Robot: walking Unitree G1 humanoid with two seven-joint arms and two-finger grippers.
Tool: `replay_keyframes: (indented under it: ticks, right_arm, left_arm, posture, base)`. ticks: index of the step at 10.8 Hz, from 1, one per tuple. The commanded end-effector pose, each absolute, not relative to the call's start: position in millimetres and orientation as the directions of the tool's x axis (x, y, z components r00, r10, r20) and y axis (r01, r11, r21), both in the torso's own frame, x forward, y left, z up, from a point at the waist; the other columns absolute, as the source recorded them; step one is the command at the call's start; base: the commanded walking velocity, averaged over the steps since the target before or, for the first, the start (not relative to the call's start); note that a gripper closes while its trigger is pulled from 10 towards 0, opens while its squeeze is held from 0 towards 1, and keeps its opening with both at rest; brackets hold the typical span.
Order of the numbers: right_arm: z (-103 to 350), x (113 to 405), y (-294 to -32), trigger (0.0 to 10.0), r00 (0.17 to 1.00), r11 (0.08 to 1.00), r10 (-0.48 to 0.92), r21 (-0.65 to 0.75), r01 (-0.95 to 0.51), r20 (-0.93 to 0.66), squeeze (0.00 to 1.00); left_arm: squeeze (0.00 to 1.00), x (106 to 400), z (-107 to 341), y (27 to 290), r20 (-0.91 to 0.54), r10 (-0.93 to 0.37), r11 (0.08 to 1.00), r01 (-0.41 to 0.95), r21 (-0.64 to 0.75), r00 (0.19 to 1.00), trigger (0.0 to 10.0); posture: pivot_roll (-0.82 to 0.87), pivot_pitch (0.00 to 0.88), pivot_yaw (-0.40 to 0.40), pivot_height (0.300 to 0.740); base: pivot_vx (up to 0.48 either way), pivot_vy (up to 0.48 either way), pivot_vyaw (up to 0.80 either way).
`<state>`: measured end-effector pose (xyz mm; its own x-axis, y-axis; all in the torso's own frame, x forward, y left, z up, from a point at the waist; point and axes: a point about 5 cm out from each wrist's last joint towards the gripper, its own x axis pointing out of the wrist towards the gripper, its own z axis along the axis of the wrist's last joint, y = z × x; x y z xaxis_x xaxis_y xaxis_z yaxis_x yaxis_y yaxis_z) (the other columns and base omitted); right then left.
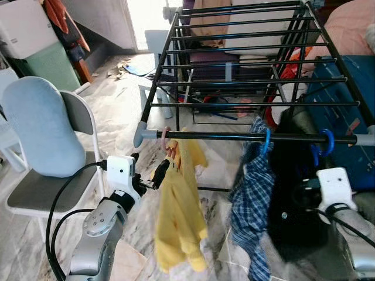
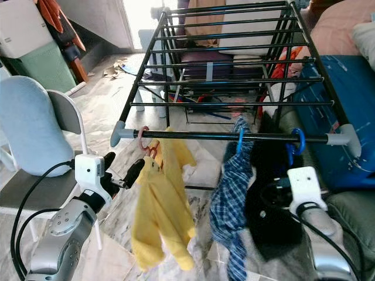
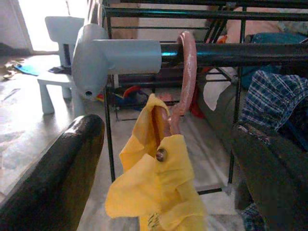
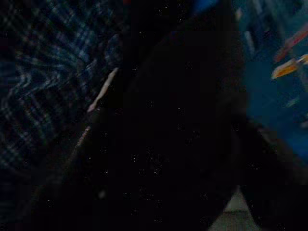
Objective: Hang hanger
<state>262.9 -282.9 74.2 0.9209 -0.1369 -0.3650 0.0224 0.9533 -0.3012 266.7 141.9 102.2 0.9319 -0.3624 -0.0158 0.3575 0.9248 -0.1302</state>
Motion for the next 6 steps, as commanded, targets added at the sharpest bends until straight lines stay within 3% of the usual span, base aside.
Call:
replay_keyframes:
  ticks: [1, 6]
  right_arm:
    - [70.7, 266.5, -279.2, 0.0, 0.914, 0.964, -0.12, -0.265, 0.014, -0.388, 0.0]
    - [70.3, 272.7, -279.2, 0.0, 0.915, 0.969, -0.15, -0.241, 0.06, -0.374, 0.0]
  left_arm:
    - [0.0, 266.0, 100.0, 146.0, -0.032, -0.352, 0.93, 0.346, -0.124, 0.936, 10.0]
    - [0.0, 265.2, 99.6, 144.1, -0.036, -0.356, 0.929, 0.35, -0.121, 0.934, 10.0]
  posture:
    - [-0.23, 0.0, 0.082, 0.74]
    - [-0.23, 0.0, 0.079, 0.74]
  base:
    - [0.0, 0.0, 0.0]
    - [0.0, 0.0, 0.0]
